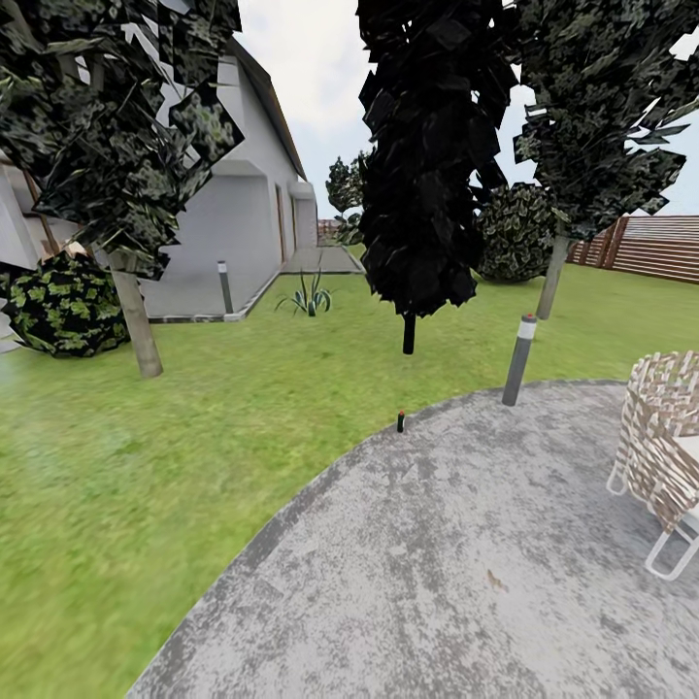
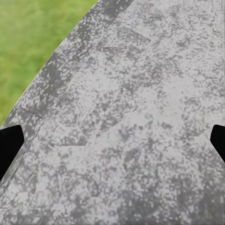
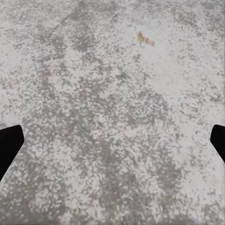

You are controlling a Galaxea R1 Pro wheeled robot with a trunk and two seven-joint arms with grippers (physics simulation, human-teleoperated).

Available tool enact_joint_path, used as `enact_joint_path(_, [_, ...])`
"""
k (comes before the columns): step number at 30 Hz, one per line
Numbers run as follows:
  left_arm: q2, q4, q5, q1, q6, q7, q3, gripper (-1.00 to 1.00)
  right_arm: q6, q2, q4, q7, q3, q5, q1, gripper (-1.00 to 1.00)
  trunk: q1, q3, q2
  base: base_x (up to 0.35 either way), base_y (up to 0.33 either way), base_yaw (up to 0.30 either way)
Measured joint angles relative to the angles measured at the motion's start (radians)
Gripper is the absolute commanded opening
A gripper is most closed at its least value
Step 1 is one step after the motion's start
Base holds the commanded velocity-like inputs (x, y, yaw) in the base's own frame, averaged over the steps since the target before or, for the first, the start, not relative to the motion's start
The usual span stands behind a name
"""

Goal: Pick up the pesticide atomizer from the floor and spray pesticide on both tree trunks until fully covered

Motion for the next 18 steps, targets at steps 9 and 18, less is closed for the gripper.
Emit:
enact_joint_path(9, [0.000,0.000,0.000,-0.001,0.000,0.000,0.000,1.00,0.000,0.000,0.000,0.000,0.000,0.000,0.000,1.00,0.019,-0.016,-0.035,0.000,0.000,0.000])
enact_joint_path(18, [0.000,-0.005,0.001,-0.001,-0.001,-0.001,0.000,1.00,0.000,0.000,0.000,0.001,0.000,0.000,0.000,1.00,0.019,-0.016,-0.035,0.000,0.000,0.000])
